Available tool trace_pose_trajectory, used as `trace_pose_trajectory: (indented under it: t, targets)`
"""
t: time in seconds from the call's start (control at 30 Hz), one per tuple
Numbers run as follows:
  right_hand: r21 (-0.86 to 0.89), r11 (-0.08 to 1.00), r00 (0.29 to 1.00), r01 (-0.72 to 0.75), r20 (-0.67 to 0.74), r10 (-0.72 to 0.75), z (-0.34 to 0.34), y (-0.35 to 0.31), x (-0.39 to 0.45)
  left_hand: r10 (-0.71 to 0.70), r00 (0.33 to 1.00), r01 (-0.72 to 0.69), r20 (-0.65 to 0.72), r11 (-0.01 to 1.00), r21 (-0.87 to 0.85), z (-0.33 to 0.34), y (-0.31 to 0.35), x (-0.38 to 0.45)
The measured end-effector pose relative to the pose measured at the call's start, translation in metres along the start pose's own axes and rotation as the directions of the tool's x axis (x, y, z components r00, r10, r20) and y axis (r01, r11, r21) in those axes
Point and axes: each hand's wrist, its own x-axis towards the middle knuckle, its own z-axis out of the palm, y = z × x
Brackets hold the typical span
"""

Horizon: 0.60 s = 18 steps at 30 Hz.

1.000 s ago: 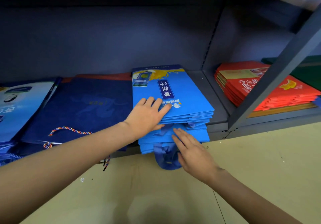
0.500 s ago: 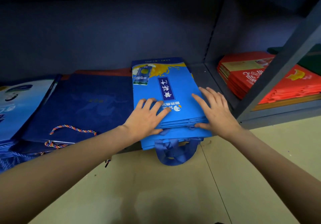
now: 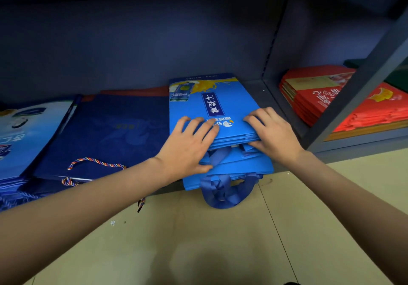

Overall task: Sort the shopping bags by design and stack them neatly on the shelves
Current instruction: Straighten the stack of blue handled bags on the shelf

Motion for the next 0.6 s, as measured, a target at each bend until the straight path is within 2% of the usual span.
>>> trace_pose_trajectory:
  t: [0.2,0.4,0.6]
  targets:
    - [0.069,0.995,0.997,-0.067,0.035,0.064,0.000,-0.004,-0.001,0.015,0.998,-0.016,0.058,1.000,0.015,-0.003,-0.002,0.001]
    - [0.054,0.996,0.996,-0.077,0.056,0.074,0.000,-0.010,-0.001,0.098,0.994,-0.102,0.039,0.990,0.095,-0.004,0.008,-0.001]
    - [0.093,0.990,0.990,-0.105,0.102,0.095,0.001,-0.011,-0.003,0.065,0.990,-0.073,0.122,0.995,0.063,-0.001,0.013,0.003]
